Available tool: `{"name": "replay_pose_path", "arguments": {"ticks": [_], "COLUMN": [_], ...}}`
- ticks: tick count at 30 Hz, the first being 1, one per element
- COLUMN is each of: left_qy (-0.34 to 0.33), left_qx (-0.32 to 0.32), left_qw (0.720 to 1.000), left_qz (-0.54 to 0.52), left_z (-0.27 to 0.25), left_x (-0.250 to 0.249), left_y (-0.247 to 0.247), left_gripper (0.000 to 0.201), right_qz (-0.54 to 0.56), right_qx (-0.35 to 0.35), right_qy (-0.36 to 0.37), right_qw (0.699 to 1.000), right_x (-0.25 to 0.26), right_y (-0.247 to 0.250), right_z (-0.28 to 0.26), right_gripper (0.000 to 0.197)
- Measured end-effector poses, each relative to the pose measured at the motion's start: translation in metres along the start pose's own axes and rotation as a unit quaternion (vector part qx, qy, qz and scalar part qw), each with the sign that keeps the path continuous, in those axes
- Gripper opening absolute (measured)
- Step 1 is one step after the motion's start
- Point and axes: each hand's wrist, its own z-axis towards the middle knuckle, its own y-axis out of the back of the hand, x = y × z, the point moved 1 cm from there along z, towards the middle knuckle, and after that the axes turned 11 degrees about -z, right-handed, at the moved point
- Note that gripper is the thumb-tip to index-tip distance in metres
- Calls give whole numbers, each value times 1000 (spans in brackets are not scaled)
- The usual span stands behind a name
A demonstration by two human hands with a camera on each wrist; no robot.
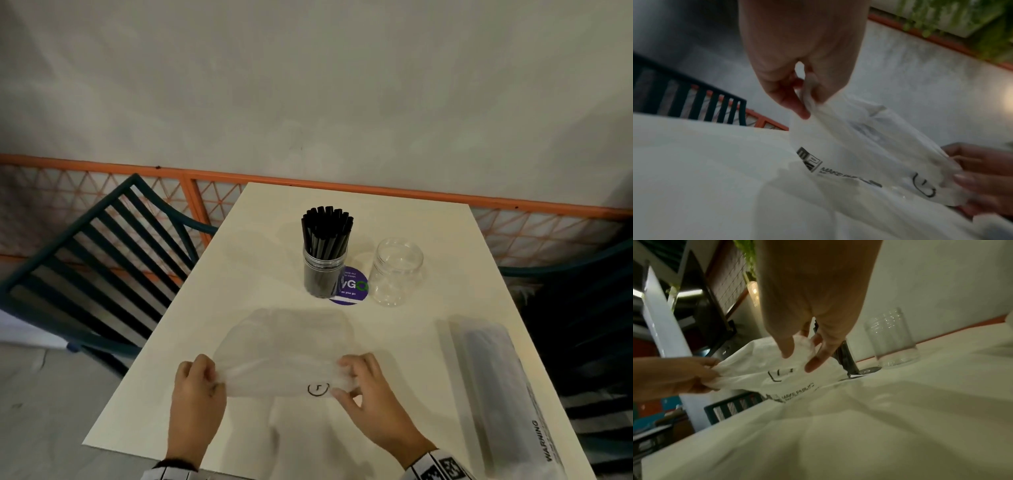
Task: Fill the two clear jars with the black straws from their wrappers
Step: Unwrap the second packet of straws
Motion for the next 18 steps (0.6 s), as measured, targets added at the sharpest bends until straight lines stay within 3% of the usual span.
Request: {"name": "replay_pose_path", "arguments": {"ticks": [2,4,6,8,9,11,13,16,18], "left_qy": [5,6,26,-40,-71,-149,-207,-272,-271], "left_qx": [55,149,229,190,177,171,200,257,304], "left_qw": [998,986,954,954,959,956,941,900,873], "left_qz": [18,72,189,227,212,186,176,222,269], "left_z": [2,3,3,8,12,19,30,42,48], "left_x": [5,8,4,5,2,-1,0,7,15], "left_y": [8,16,27,28,25,10,-15,-56,-75], "left_gripper": [45,38,23,47,49,40,38,42,45], "right_qz": [-17,-63,-159,-256,-272,-263,-277,-309,-326], "right_qx": [-9,-8,32,-11,-39,-126,-145,-71,-10], "right_qy": [-2,-14,-11,11,15,30,27,-17,-26], "right_qw": [1000,998,987,966,961,956,950,948,945], "right_x": [-7,-8,-7,0,10,25,38,26,14], "right_y": [-8,-15,-24,-26,-23,-24,-31,-62,-87], "right_z": [0,2,3,6,7,18,33,57,61], "right_gripper": [20,7,22,42,46,44,32,60,64]}}
